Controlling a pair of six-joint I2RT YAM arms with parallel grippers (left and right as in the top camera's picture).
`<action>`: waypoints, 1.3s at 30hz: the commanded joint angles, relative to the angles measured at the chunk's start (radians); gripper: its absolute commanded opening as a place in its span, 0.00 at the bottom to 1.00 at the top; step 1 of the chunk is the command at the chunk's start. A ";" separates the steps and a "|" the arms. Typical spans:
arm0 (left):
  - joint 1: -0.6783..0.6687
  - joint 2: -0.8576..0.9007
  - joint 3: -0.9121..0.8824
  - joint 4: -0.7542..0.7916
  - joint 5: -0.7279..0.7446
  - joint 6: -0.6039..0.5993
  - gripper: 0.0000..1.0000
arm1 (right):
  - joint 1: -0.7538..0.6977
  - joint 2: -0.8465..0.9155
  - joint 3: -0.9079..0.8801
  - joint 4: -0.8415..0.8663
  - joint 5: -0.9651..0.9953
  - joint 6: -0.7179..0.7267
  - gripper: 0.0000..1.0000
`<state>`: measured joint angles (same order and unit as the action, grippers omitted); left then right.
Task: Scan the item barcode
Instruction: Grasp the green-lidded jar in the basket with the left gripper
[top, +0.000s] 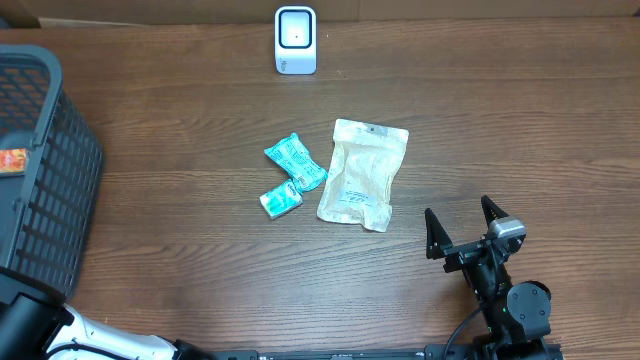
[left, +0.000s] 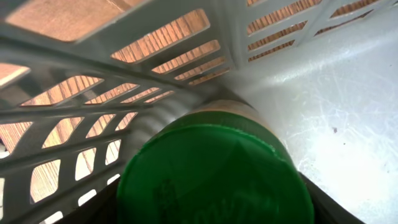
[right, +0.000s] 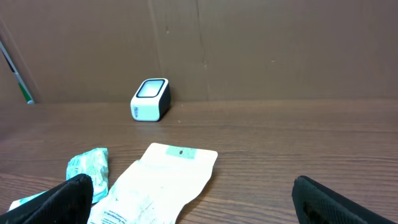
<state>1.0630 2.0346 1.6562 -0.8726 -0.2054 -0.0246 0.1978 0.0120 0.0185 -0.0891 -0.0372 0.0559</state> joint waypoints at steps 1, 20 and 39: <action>0.008 -0.027 0.018 -0.013 0.024 -0.010 0.50 | 0.004 -0.009 -0.010 0.008 -0.001 -0.001 1.00; -0.045 -0.317 0.066 0.000 0.367 -0.169 0.43 | 0.004 -0.009 -0.010 0.008 -0.001 -0.001 1.00; -0.452 -0.713 0.068 0.007 0.385 -0.216 0.41 | 0.004 -0.009 -0.010 0.008 -0.001 -0.001 1.00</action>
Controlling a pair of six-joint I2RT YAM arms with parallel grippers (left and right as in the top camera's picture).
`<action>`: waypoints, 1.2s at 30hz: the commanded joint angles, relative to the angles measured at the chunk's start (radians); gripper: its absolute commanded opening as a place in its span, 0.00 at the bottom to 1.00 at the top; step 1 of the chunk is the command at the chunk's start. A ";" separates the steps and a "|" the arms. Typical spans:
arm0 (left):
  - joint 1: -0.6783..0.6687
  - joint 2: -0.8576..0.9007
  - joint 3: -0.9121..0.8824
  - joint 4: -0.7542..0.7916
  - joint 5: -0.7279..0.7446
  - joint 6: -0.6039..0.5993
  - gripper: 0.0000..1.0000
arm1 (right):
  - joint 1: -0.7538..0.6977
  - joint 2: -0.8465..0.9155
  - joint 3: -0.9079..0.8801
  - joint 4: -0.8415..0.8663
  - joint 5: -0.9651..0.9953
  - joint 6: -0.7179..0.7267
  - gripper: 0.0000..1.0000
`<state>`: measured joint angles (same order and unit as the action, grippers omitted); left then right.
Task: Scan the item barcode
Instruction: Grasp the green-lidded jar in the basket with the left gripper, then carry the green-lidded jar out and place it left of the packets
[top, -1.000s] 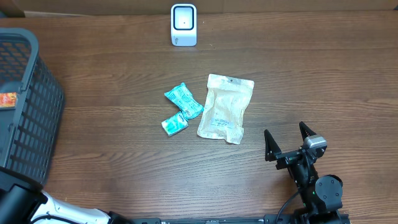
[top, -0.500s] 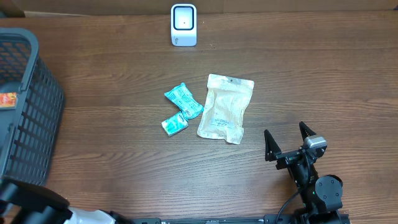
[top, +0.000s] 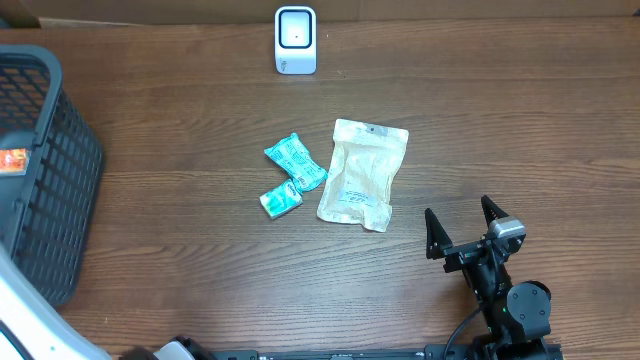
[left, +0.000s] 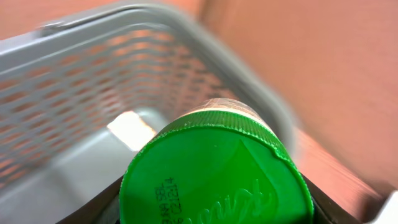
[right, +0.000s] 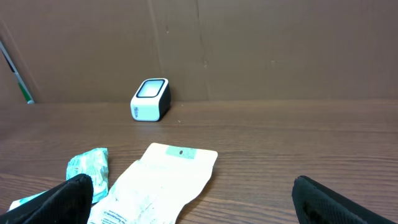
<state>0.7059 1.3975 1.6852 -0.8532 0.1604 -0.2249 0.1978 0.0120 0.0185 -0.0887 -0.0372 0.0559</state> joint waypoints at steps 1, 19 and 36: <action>-0.132 -0.088 0.039 -0.026 0.019 -0.015 0.42 | 0.004 -0.009 -0.010 0.007 -0.001 -0.001 1.00; -0.713 0.104 0.038 -0.422 0.008 0.020 0.44 | 0.004 -0.009 -0.010 0.007 -0.001 -0.001 1.00; -0.867 0.558 0.037 -0.433 -0.049 -0.015 0.48 | 0.004 -0.009 -0.010 0.007 -0.001 -0.001 1.00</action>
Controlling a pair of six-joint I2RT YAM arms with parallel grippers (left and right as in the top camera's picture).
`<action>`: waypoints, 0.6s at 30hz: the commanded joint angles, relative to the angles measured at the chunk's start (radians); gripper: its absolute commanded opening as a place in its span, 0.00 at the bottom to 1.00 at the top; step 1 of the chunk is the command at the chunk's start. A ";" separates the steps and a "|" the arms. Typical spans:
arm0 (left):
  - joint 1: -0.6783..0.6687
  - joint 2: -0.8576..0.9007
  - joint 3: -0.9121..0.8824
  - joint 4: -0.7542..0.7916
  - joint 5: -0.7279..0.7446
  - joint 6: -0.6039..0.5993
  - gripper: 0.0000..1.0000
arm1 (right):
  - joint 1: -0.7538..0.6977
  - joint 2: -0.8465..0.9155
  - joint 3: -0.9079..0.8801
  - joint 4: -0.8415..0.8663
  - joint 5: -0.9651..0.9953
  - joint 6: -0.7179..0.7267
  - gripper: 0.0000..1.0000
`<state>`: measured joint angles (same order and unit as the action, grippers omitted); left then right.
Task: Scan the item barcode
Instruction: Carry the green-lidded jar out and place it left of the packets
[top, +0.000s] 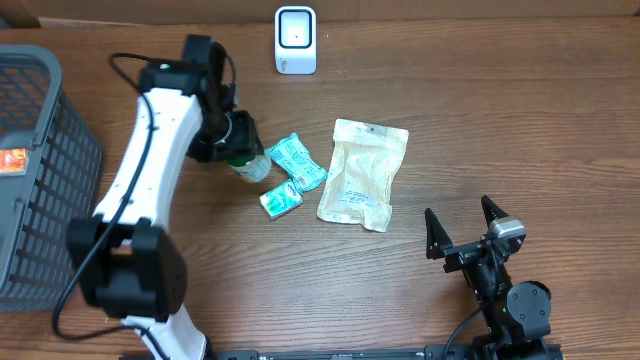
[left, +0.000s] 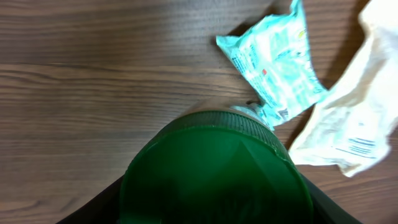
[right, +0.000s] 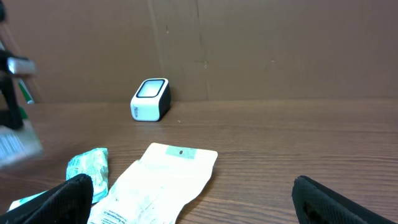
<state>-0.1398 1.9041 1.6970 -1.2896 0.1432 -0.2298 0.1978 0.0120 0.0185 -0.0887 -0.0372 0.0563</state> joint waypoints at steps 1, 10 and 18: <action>-0.025 0.066 0.026 0.007 -0.048 -0.024 0.49 | 0.004 -0.009 -0.010 0.007 -0.001 -0.002 1.00; -0.033 0.119 0.025 0.070 -0.195 -0.101 0.49 | 0.004 -0.009 -0.010 0.007 -0.001 -0.002 1.00; -0.052 0.119 0.025 0.109 -0.139 -0.111 0.54 | 0.004 -0.009 -0.010 0.007 -0.001 -0.001 1.00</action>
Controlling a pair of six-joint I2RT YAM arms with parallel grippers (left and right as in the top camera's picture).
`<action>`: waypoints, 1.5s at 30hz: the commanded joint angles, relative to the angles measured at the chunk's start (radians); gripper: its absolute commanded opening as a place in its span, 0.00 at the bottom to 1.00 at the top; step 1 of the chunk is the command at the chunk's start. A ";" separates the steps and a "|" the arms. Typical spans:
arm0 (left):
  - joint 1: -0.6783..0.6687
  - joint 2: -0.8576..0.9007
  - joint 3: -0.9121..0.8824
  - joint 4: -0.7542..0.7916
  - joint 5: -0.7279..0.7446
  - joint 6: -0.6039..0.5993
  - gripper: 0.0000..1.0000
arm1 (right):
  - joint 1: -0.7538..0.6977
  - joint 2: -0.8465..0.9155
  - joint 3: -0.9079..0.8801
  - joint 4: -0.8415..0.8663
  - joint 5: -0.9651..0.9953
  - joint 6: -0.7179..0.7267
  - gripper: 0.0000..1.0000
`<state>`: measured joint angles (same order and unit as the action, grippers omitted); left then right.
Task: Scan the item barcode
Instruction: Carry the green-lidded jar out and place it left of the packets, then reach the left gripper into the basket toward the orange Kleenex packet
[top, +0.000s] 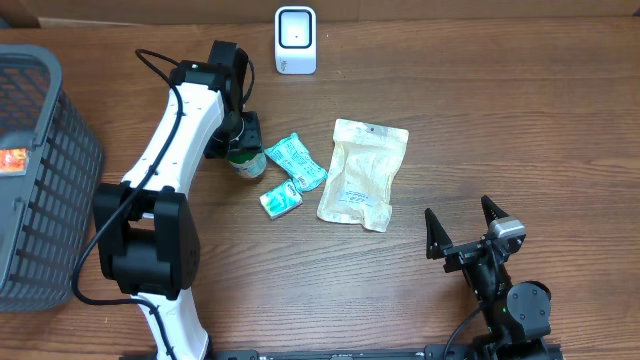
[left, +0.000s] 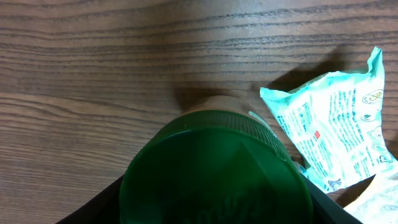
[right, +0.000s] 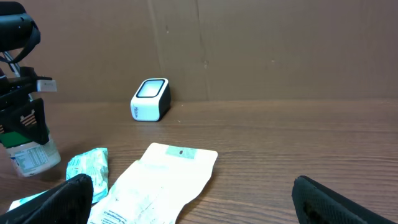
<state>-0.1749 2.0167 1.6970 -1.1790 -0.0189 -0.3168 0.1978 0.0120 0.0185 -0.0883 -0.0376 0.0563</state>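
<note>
A bottle with a green cap (left: 214, 168) is upright on the wood table just left of a teal packet (top: 295, 160); its white label shows in the right wrist view (right: 28, 155). My left gripper (top: 240, 148) is shut on the bottle from above. The white barcode scanner (top: 295, 40) stands at the table's far edge, beyond the bottle and slightly to its right. My right gripper (top: 462, 228) rests open at the near right, with nothing between its fingers.
A second small teal packet (top: 281, 199) and a white pouch (top: 362, 172) lie in the middle of the table. A dark mesh basket (top: 40, 170) stands at the left edge with an orange item inside.
The left wrist has shifted a little toward the scanner with the bottle still held. The bottle now stands upright beside the teal packet. The right arm has not moved.
My left gripper first held the green-capped bottle deep inside the basket. Then it held the bottle at the basket's rim. Later it was over the table by the teal packets, and now the bottle is upright there, still gripped.
</note>
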 joint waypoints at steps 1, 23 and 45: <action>-0.021 0.007 0.025 -0.006 0.027 -0.024 0.53 | 0.004 -0.009 -0.010 0.007 -0.001 -0.002 1.00; -0.014 -0.005 0.088 -0.037 0.106 0.047 0.87 | 0.004 -0.009 -0.010 0.007 -0.001 -0.002 1.00; 0.616 -0.028 1.100 -0.459 0.064 0.143 1.00 | 0.004 -0.009 -0.010 0.007 -0.001 -0.002 1.00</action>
<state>0.3328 1.9884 2.7895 -1.6161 0.0597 -0.1596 0.1982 0.0120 0.0185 -0.0883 -0.0372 0.0555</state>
